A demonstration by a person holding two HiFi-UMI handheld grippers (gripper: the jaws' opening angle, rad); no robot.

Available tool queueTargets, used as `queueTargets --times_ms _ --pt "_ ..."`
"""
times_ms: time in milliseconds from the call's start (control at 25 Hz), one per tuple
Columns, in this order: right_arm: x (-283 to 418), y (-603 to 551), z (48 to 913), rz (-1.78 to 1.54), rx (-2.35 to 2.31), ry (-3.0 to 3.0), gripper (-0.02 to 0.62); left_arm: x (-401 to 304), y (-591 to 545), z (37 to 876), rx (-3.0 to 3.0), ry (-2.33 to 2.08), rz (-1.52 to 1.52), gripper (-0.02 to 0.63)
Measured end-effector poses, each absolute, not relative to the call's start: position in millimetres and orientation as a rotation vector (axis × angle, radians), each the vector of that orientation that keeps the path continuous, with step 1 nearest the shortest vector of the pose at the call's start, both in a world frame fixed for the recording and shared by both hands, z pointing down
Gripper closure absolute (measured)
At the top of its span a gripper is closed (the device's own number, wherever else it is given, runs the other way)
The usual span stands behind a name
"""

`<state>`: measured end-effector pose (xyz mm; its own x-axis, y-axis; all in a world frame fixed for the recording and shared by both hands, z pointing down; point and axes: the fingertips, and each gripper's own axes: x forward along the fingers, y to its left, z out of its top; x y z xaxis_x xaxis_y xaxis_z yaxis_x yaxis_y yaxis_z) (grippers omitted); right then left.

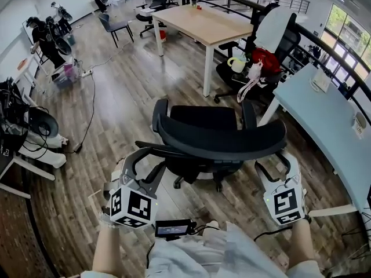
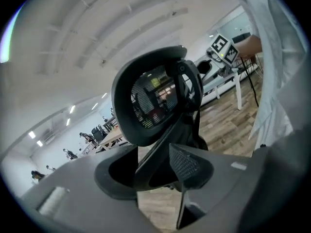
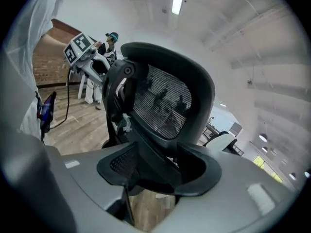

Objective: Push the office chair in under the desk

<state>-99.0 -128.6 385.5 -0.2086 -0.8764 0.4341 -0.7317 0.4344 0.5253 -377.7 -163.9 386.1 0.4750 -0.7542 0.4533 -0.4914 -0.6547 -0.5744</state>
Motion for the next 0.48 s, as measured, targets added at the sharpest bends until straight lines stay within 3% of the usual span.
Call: queueTargets --times_ms 480 --pt "-63 -159 426 -0.326 0.905 -1.848 0.345 -385 -185 419 -2.209 0.746 -1.308 0.41"
